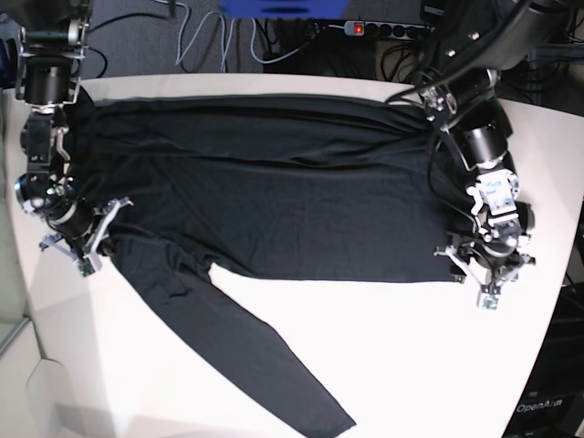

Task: Fold the T-shirt properly
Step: 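Grasp the shirt's long edge with both grippers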

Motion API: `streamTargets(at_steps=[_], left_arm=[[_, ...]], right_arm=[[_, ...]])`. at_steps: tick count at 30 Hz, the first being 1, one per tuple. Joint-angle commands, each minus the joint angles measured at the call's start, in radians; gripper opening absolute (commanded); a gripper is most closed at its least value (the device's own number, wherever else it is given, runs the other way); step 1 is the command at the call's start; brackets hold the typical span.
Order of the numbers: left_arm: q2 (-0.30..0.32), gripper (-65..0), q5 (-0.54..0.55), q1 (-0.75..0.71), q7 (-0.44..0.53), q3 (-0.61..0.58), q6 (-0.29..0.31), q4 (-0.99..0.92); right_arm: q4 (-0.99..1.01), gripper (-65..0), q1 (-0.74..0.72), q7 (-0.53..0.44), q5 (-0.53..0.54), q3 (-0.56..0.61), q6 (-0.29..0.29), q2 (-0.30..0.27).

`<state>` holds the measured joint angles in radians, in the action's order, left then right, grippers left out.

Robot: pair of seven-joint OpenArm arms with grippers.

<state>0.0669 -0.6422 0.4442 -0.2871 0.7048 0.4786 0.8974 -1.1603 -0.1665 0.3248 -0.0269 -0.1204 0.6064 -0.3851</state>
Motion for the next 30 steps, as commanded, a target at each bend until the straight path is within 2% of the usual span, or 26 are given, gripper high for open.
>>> streamTargets(at_steps=[1,4,8,17,25,28,30], left_arm=[[0.011,-32.5,0.015,0.031,0.027,-0.003,-0.002,0.013],[0.012,-31.5,0.012,0.032,0.027,-0.003,-0.002,0.010],[0.004,-23.1,0.017,0.040,0.029,-0.003,-0.002,0.009],[0.009,-22.8,0.018,0.083,0.030,-0.001,-0.002,-0.131],[0.001,-22.9,0.018,0.077,0.030,0.005,-0.002,-0.139],[0.001,-25.8,0.020,0.051,0.030,0.005,-0.002,-0.140],[0.001,-34.8,0.022,0.044,0.030,0.005,-0.002,-0.140]], right_arm=[[-0.016,-64.7,-0.020,-0.023,0.008,-0.006,0.000,-0.018],[-0.014,-64.7,-0.018,-0.023,0.008,-0.005,0.000,-0.016],[-0.013,-64.7,-0.018,-0.023,0.008,-0.003,0.000,-0.016],[-0.013,-64.8,-0.017,-0.022,0.008,-0.003,0.000,-0.016],[-0.013,-64.8,-0.017,-0.022,0.008,-0.003,0.000,-0.016],[-0.013,-64.8,-0.017,-0.022,0.008,-0.003,0.000,-0.016],[-0.013,-64.8,-0.017,-0.022,0.008,-0.003,0.000,-0.016]])
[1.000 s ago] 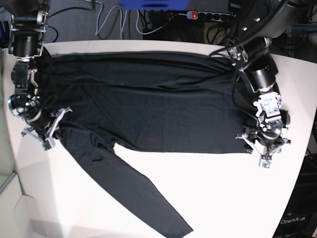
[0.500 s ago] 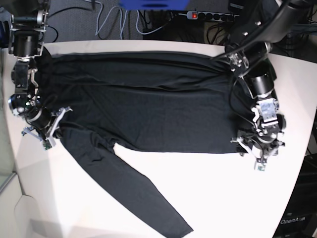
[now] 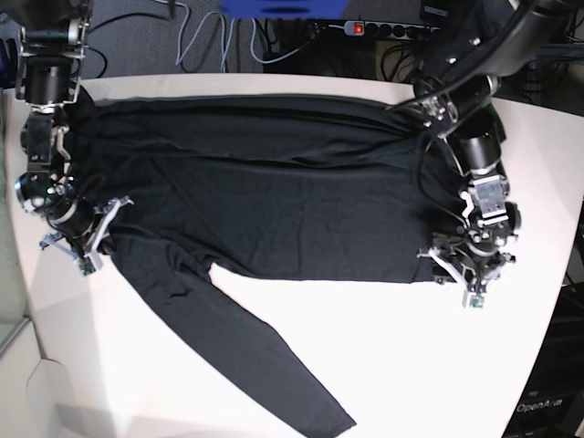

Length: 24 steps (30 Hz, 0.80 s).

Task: Fold the T-shirt properly
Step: 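Grasp the shirt's long edge with both grippers, then lift the grasped edge with both grippers and fold it over the shirt body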

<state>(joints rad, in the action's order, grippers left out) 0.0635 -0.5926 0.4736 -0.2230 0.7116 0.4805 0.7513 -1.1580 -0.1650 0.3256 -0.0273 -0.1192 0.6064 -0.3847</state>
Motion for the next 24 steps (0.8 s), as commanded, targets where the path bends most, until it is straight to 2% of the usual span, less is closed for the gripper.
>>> streamTargets(at_steps=[1,4,5,13,16,24], left_arm=[[0.005,-41.0,-0.028,0.007,-0.034,0.000,-0.004,0.006],[0.005,-61.7,-0.028,-0.006,-0.034,0.000,-0.004,0.006],[0.005,-65.0,-0.028,-0.006,-0.034,0.000,-0.004,0.006],[0.006,-65.0,-0.030,0.001,-0.032,-0.002,-0.004,0.026],[0.002,-65.0,-0.030,-0.005,-0.032,-0.004,0.007,0.116],[-0.067,-65.0,-0.030,-0.055,-0.034,-0.010,0.010,0.299]], right_arm=[[-0.015,-64.8,-0.018,-0.023,0.008,-0.004,0.000,-0.017],[-0.015,-64.8,-0.018,-0.023,0.008,-0.004,0.000,-0.017],[-0.015,-64.8,-0.018,-0.021,0.008,-0.004,0.000,-0.017],[-0.023,-64.8,-0.018,-0.024,0.008,-0.007,0.000,-0.001],[-0.061,-64.8,-0.005,-0.026,0.008,-0.009,0.000,0.000],[-0.239,-64.8,0.088,-0.021,0.008,-0.010,0.000,0.003]])
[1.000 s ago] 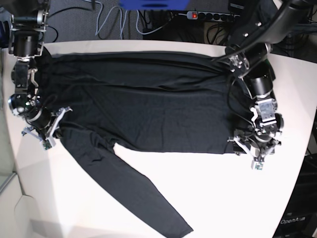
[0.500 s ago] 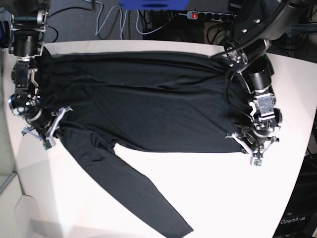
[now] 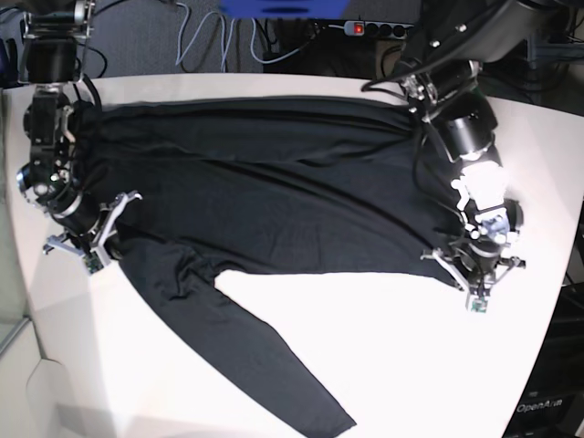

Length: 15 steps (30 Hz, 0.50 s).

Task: Fold the T-shirt properly
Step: 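Lift the grasped edge with both grippers and fold it over the shirt body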

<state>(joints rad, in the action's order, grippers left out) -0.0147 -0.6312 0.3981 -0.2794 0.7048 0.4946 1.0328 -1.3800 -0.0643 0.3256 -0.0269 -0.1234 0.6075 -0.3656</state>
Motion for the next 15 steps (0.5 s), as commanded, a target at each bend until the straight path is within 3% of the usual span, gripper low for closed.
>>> streamTargets(at_steps=[1,15], left_arm=[[0.005,-65.0,0.009,0.012,0.022,-0.003,-0.004,0.037],[-0.009,-65.0,0.021,-0.141,0.022,-0.003,-0.003,0.225]], right_arm=[[-0.031,-64.8,-0.004,-0.021,0.008,-0.008,-0.001,-0.016],[-0.186,-64.8,0.156,-0.029,0.011,-0.121,0.001,-0.016]])
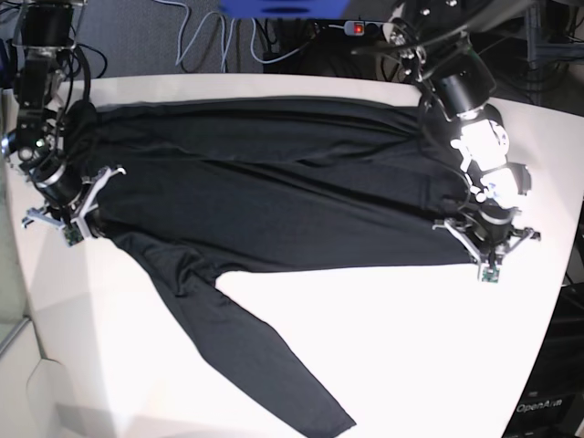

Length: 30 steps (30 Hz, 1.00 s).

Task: Fold the T-shirt properly
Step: 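Lift the grasped edge with both grippers and fold it over the shirt body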

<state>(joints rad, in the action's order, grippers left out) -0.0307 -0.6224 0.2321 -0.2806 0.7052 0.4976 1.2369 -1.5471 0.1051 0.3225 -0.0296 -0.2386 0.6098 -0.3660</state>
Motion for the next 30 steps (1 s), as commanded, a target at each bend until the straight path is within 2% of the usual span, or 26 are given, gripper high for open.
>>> streamTargets(at_steps=[1,4,10,16,19,23,26,30], left_arm=[[0.007,-65.0,0.031,0.016,0.024,-0.003,-0.006,0.028],[0.013,-65.0,0.083,-0.021,0.024,-0.005,-0.006,0.059],[0.025,-65.0,0.097,-0.049,0.024,-0.048,-0.006,0.048],[0.022,-65.0,0.097,-0.052,0.024,-0.061,-0.006,0.054],[0.022,-65.0,0.097,-0.047,0.024,-0.061,-0.006,0.048],[0.022,-65.0,0.097,-0.044,0.024,-0.065,-0.006,0.050],[0.022,-65.0,0.097,-0.044,0.024,-0.089,-0.007,0.050],[0.022,-65.0,0.097,-0.047,0.024,-0.101,-0.007,0.056]], right_arm=[[-0.037,-64.8,0.002,-0.026,0.013,-0.011,-0.001,-0.015],[-0.066,-64.8,0.032,-0.026,0.013,-0.017,-0.001,-0.015],[-0.060,-62.5,0.025,-0.018,0.010,-0.017,-0.001,-0.015],[0.009,-45.1,-0.038,-0.016,0.010,-0.015,-0.001,-0.015],[0.102,-39.5,-0.091,-0.016,0.010,-0.012,-0.001,-0.017],[0.225,-38.5,-0.166,-0.018,0.010,-0.011,0.003,-0.018],[0.293,-38.5,-0.215,-0.018,0.009,-0.011,0.088,-0.017],[0.323,-38.5,-0.244,-0.018,0.009,-0.011,0.088,-0.015]])
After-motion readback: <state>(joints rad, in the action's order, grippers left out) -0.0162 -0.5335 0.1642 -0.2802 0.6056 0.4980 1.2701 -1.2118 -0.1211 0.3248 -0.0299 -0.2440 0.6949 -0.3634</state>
